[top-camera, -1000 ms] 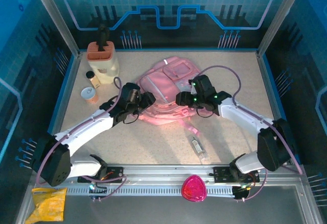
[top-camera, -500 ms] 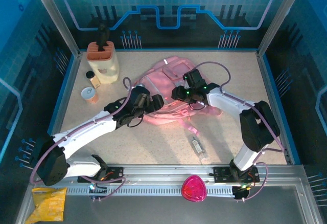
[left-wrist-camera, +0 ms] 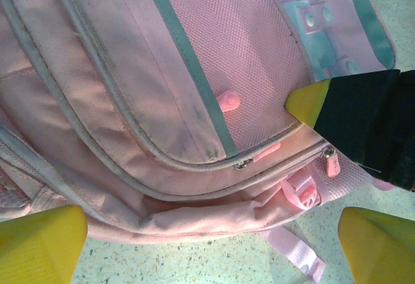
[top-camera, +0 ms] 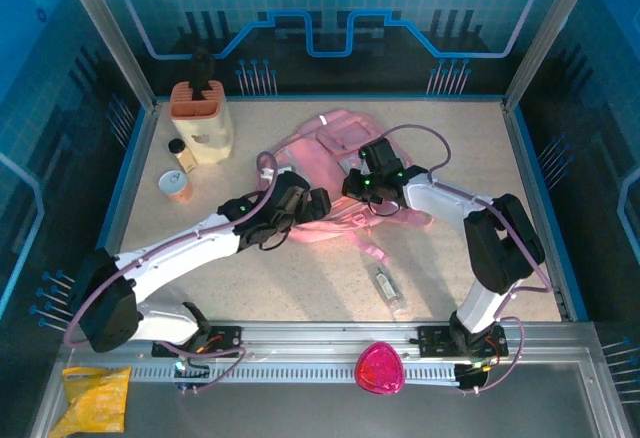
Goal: Pack the student bag
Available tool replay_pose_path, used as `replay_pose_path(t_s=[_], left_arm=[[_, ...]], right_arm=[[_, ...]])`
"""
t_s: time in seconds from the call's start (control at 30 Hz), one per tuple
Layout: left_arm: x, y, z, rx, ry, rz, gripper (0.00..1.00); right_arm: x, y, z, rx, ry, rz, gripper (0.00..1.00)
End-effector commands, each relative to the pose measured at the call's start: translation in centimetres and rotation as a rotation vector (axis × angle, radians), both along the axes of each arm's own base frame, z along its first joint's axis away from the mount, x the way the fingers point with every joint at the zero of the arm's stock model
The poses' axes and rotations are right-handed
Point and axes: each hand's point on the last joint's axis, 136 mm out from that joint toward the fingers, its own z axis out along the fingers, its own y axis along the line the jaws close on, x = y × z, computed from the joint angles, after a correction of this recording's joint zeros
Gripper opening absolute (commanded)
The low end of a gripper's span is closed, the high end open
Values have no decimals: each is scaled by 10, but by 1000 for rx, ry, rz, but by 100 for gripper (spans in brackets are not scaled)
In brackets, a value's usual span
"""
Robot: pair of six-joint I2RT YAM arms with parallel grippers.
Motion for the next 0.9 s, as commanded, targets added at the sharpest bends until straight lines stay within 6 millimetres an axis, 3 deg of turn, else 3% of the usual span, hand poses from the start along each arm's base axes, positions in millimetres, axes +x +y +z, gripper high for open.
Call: replay_pose_path(t_s=[0.0,0.5,0.87], left_arm=[[3,0,6,56,-24,19,99],[0,-14,-20,95,29,103,99],[7,-41,-32,29,54,136,99]], right_arm=[[4,12,26,112,-68,13,0],[-3,15,62,242,-125,-30,0],[-8,19,76,286,-135,-47,0]])
